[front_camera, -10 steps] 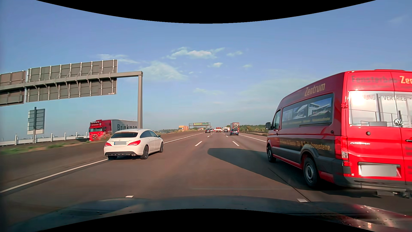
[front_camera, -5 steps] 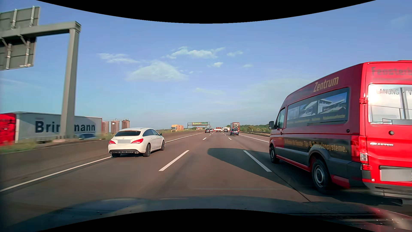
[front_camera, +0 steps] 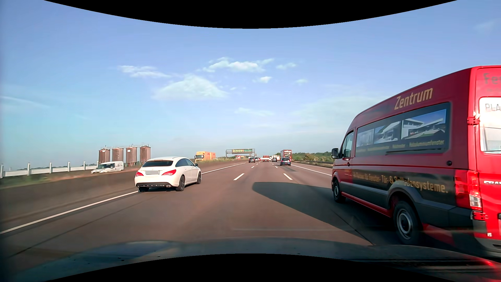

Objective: Follow the waypoints while adhering to traffic rules and regulations

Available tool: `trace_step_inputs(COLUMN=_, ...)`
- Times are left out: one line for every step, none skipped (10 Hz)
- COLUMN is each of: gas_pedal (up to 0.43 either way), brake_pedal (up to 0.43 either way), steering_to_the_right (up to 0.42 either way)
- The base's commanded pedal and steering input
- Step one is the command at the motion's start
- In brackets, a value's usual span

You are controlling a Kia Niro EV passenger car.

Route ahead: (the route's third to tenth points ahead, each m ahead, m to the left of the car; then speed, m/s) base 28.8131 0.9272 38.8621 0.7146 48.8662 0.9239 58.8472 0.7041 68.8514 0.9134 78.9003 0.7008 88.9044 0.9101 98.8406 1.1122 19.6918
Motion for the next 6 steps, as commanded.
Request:
trace_step_inputs(gas_pedal=0.157, brake_pedal=0.000, steering_to_the_right=-0.004)
trace_step_inputs(gas_pedal=0.157, brake_pedal=0.000, steering_to_the_right=-0.004)
trace_step_inputs(gas_pedal=0.157, brake_pedal=0.000, steering_to_the_right=-0.004)
trace_step_inputs(gas_pedal=0.157, brake_pedal=0.000, steering_to_the_right=-0.004)
trace_step_inputs(gas_pedal=0.157, brake_pedal=0.000, steering_to_the_right=-0.004)
trace_step_inputs(gas_pedal=0.157, brake_pedal=0.000, steering_to_the_right=-0.004)
